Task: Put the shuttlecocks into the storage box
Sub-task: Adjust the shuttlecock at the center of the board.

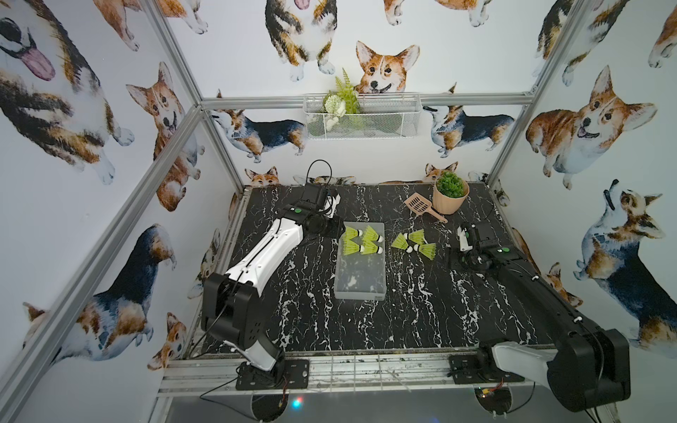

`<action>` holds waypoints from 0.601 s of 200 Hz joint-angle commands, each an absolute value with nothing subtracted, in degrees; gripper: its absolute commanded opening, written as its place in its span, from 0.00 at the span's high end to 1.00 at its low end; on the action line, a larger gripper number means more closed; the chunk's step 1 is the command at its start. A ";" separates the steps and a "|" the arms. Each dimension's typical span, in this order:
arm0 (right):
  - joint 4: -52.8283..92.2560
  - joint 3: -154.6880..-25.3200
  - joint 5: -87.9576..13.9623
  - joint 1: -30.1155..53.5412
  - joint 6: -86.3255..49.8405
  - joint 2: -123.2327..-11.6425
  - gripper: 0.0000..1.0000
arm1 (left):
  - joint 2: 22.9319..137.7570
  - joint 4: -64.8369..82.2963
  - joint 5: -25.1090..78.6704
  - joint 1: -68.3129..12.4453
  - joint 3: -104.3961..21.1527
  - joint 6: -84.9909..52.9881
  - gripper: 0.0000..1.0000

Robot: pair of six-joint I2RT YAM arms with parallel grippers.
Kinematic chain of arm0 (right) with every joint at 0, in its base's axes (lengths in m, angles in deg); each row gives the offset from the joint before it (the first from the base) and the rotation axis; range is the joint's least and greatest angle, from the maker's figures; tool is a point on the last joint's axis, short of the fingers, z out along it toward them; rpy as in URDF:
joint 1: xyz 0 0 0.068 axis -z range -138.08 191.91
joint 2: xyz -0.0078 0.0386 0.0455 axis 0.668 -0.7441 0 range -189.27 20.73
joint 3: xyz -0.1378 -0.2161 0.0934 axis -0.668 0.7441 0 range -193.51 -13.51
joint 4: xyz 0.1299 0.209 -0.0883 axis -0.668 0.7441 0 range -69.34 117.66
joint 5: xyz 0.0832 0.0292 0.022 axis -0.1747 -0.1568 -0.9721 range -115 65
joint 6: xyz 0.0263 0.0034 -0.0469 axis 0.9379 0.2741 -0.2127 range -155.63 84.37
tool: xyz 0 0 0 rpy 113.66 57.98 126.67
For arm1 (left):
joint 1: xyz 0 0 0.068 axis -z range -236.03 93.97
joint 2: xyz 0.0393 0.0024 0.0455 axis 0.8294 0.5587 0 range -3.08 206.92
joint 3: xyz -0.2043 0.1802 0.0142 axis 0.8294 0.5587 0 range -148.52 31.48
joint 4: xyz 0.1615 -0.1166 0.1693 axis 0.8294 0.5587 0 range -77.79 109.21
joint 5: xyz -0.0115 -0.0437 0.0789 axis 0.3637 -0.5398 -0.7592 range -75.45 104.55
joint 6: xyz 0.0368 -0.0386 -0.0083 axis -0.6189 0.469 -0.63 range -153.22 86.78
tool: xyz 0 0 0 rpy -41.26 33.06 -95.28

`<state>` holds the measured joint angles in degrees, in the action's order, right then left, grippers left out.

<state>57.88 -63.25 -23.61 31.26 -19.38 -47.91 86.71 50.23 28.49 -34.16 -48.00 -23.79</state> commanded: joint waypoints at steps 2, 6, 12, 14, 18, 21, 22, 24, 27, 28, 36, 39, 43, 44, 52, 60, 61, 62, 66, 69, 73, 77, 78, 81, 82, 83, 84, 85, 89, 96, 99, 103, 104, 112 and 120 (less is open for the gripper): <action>58.52 -64.39 -23.14 33.92 -20.32 -50.11 0.25 | 82.80 52.09 28.06 -35.60 -45.93 -23.73 0.56; 58.42 -64.53 -23.36 34.50 -20.40 -50.56 0.24 | 82.09 52.26 28.29 -35.97 -45.45 -23.66 0.56; 58.21 -64.70 -23.60 35.36 -20.54 -51.34 0.24 | 80.87 52.61 28.71 -36.48 -44.84 -23.97 0.56; 58.20 -64.78 -23.64 35.57 -20.69 -51.65 0.25 | 80.51 52.68 28.88 -36.75 -44.60 -23.99 0.56; 58.15 -65.03 -23.79 36.10 -20.89 -52.15 0.24 | 79.84 52.95 29.15 -37.19 -44.26 -24.20 0.56; 58.09 -65.14 -24.03 36.45 -20.99 -52.49 0.24 | 79.36 53.05 29.43 -37.56 -43.88 -24.32 0.56; 58.05 -65.17 -24.16 36.59 -21.01 -52.66 0.24 | 79.14 53.07 29.46 -37.74 -43.77 -24.37 0.56; 57.98 -65.25 -24.26 36.87 -21.03 -52.93 0.24 | 78.75 53.14 29.62 -37.97 -43.52 -24.42 0.55; 57.89 -65.39 -24.56 37.25 -21.16 -53.33 0.24 | 78.28 53.23 30.02 -38.39 -43.15 -24.57 0.55; 57.82 -65.42 -24.65 37.39 -21.23 -53.44 0.24 | 78.12 53.24 30.20 -38.56 -43.01 -24.63 0.55; 57.60 -65.77 -25.67 38.54 -21.35 -54.62 0.24 | 76.77 53.17 31.75 -40.08 -41.95 -24.85 0.55; 57.60 -65.92 -26.18 38.85 -21.45 -55.17 0.24 | 76.28 53.09 32.32 -40.77 -41.41 -24.95 0.55; 57.62 -66.19 -26.74 39.27 -21.39 -55.80 0.24 | 75.77 52.93 33.41 -41.64 -40.81 -25.00 0.55; 57.60 -66.27 -26.83 39.32 -21.39 -55.90 0.24 | 75.59 52.92 33.61 -41.89 -40.61 -25.03 0.55; 57.52 -66.63 -27.65 39.84 -21.49 -57.13 0.25 | 74.51 52.47 35.58 -43.98 -39.32 -25.04 0.55; 57.28 -66.94 -27.96 40.05 -21.63 -58.23 0.25 | 73.41 52.04 37.34 -45.76 -38.07 -25.28 0.55; 57.21 -66.99 -27.97 40.02 -21.64 -58.43 0.25 | 73.26 51.95 37.51 -45.89 -37.92 -25.30 0.55; 57.22 -67.01 -27.98 40.04 -21.69 -58.58 0.25 | 73.15 51.90 37.67 -46.13 -37.76 -25.35 0.55; 57.08 -67.16 -27.99 40.07 -21.74 -59.02 0.25 | 72.54 51.50 38.21 -46.78 -37.07 -25.52 0.55; 56.91 -67.24 -28.01 40.12 -21.82 -59.38 0.26 | 72.12 51.16 38.54 -47.29 -36.51 -25.69 0.55; 56.75 -67.36 -27.94 40.19 -21.75 -59.82 0.26 | 71.57 50.69 38.90 -47.87 -35.82 -25.88 0.55; 56.46 -67.47 -27.98 40.30 -21.70 -60.31 0.26 | 71.04 50.27 39.11 -48.26 -35.09 -26.07 0.55; 56.41 -67.52 -27.99 40.31 -21.68 -60.40 0.26 | 70.93 50.18 39.14 -48.41 -34.98 -26.13 0.55; 56.34 -67.60 -28.07 40.42 -21.71 -60.77 0.26 | 70.58 49.72 39.20 -48.67 -34.57 -26.23 0.55; 56.30 -67.63 -28.12 40.51 -21.68 -60.85 0.27 | 70.44 49.60 39.23 -48.79 -34.37 -26.25 0.55; 56.24 -67.60 -28.14 40.55 -21.67 -60.93 0.27 | 70.33 49.49 39.28 -48.90 -34.23 -26.27 0.55; 56.21 -67.67 -28.15 40.62 -21.70 -61.06 0.27 | 70.23 49.35 39.31 -48.99 -34.07 -26.27 0.55; 56.19 -67.71 -28.20 40.65 -21.63 -61.17 0.27 | 70.13 49.28 39.37 -49.09 -33.90 -26.27 0.55; 55.97 -67.83 -28.43 40.90 -21.62 -61.63 0.28 | 69.70 48.65 39.69 -49.39 -33.28 -26.36 0.55; 55.61 -68.00 -28.86 41.28 -21.66 -62.32 0.29 | 69.03 47.55 40.18 -49.81 -32.33 -26.29 0.55; 55.50 -68.03 -29.13 41.47 -21.72 -62.67 0.30 | 68.80 47.01 40.29 -49.92 -31.89 -26.24 0.56; 55.35 -68.22 -29.61 41.71 -21.78 -63.11 0.30 | 68.41 46.37 40.30 -49.90 -31.32 -26.13 0.56; 55.28 -68.24 -29.72 41.77 -21.85 -63.20 0.30 | 68.35 46.16 40.30 -49.94 -31.16 -26.11 0.56; 54.92 -68.37 -31.02 42.19 -22.16 -64.19 0.32 | 67.79 45.02 40.39 -49.95 -30.25 -26.10 0.56; 54.35 -68.43 -31.94 42.43 -22.27 -64.79 0.32 | 67.14 43.78 40.18 -49.91 -29.47 -25.93 0.56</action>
<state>56.52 -67.77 -28.44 41.71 -20.97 -63.17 68.70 49.20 38.19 -49.71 -31.30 -25.39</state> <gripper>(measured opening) 0.683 0.444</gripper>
